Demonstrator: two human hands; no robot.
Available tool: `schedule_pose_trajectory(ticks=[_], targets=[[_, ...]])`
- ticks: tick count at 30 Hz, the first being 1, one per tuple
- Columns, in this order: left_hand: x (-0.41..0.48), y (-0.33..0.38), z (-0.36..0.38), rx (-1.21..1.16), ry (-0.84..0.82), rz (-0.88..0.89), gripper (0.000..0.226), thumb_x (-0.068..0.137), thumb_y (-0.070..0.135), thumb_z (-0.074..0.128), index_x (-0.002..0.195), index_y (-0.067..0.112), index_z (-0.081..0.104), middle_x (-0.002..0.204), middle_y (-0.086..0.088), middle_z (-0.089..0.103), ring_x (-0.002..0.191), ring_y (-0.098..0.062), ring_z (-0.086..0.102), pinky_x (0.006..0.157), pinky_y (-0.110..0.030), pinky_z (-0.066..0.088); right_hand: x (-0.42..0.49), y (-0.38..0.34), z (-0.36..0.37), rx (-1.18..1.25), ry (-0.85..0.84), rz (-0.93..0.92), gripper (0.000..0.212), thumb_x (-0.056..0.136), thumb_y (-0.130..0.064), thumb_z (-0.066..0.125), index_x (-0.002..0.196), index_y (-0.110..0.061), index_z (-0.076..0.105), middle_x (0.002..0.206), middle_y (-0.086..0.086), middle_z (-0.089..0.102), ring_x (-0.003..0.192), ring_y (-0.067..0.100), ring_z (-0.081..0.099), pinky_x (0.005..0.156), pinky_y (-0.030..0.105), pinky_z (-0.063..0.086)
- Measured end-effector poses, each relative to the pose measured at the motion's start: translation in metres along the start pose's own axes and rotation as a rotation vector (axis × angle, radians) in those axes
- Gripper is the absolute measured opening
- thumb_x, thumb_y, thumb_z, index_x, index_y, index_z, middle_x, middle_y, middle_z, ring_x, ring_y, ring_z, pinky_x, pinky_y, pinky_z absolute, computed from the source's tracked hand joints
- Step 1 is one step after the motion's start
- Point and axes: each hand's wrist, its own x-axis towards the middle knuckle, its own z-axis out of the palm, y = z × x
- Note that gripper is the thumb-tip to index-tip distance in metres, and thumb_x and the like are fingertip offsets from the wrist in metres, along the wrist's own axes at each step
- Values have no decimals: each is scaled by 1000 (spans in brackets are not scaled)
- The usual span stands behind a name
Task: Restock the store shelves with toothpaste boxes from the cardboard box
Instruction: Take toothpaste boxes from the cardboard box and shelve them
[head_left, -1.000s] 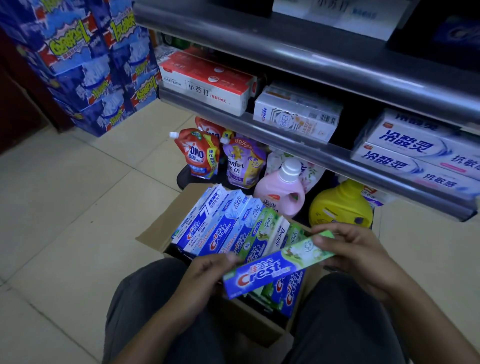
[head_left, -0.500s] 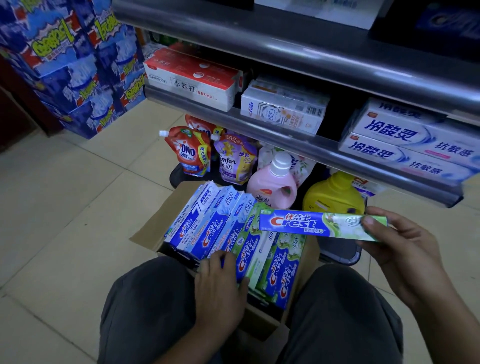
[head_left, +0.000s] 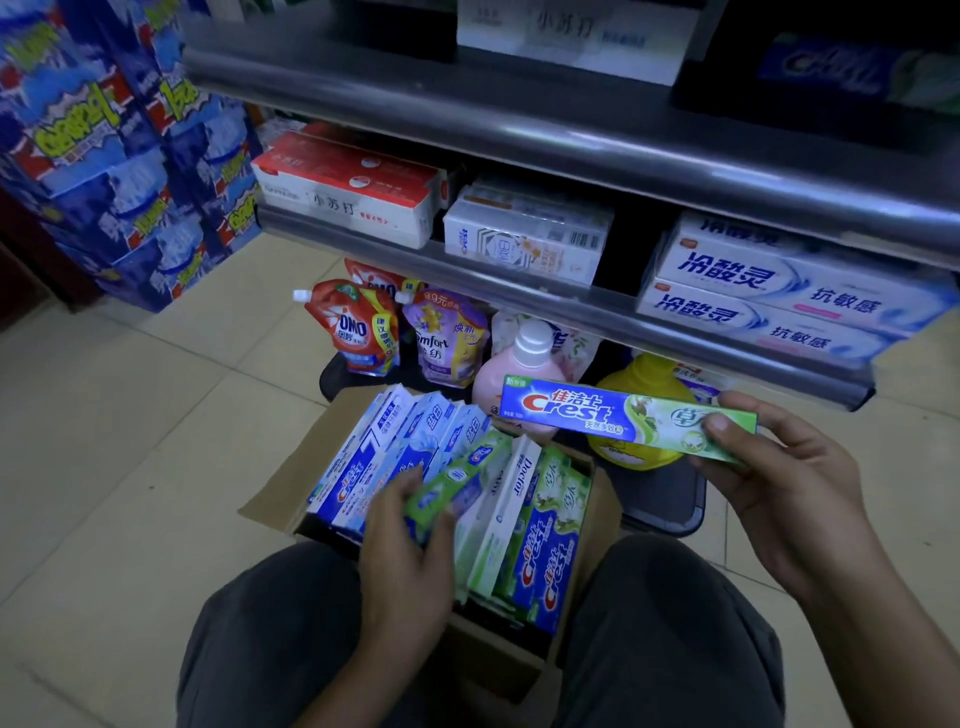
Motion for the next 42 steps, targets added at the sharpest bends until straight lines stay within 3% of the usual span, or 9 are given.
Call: schedule_pose_trajectory(ticks=[2, 7, 13, 19, 24, 31, 34, 39, 42], targets=[[22, 26, -11, -250, 10, -63, 36, 94, 23, 74, 114, 48, 57, 117, 13, 69, 103, -14, 72, 82, -43, 61, 2, -13, 3, 15, -30, -20, 34, 74, -6, 74, 108, -8, 71, 93, 12, 77, 83, 23, 75, 80, 33, 63], [68, 102, -34, -474, -44, 155, 41, 92, -1, 69, 111, 35, 61, 104, 12, 74, 88, -6, 74, 67, -17, 57, 7, -55, 16, 59, -90, -152, 34, 75, -3, 72, 109, -8, 70, 84, 8, 74, 77, 23, 73, 75, 34, 63], [103, 203, -28, -445, -128, 330, 35, 66, 8, 62, 94, 25, 71, 83, 6, 72, 67, -3, 64, 57, -17, 52, 10, -117, 23, 73, -110, -331, 42, 66, -9, 79, 108, -13, 75, 92, 18, 76, 83, 31, 71, 76, 38, 58], [115, 292, -6, -502, -439, 413, 52, 59, 7, 56, 102, 28, 78, 99, 0, 79, 72, -14, 69, 58, -29, 53, 15, -175, 15, 119, -101, -527, 49, 59, -15, 84, 107, -14, 73, 90, 20, 76, 81, 29, 76, 73, 33, 61], [121, 334, 21, -494, -578, 388, 54, 54, 6, 54, 94, 30, 82, 94, 1, 80, 55, -4, 60, 50, -17, 46, 29, -201, -9, 126, -19, -600, 48, 56, -15, 85, 100, -18, 67, 90, 16, 77, 81, 29, 76, 68, 31, 62], [136, 363, 69, -347, -710, 228, 68, 50, 13, 57, 116, 11, 73, 105, -13, 77, 65, -17, 65, 60, -26, 47, 68, -208, -34, -224, 231, -724, 42, 57, -32, 88, 95, -23, 72, 78, -21, 71, 70, -5, 63, 62, 12, 52], [142, 374, 84, -303, -731, 207, 71, 49, 13, 59, 119, 12, 68, 105, -12, 77, 73, -25, 69, 65, -30, 49, 91, -211, -47, -364, 315, -744, 46, 62, -33, 92, 103, -27, 73, 77, -14, 64, 68, -3, 55, 62, 12, 49], [145, 387, 100, -171, -760, 176, 29, 48, 12, 58, 76, 9, 63, 58, -9, 57, 47, -22, 51, 50, -22, 39, 118, -208, -58, -574, 369, -741, 29, 74, -26, 91, 89, -43, 73, 76, -22, 69, 71, -4, 59, 62, 14, 46], [145, 393, 107, -60, -762, 196, 18, 47, 15, 57, 49, 16, 40, 49, -4, 39, 46, -21, 43, 54, -25, 33, 129, -200, -64, -783, 386, -586, 21, 86, -37, 80, 107, -33, 78, 96, -10, 73, 90, 9, 66, 66, 26, 46]])
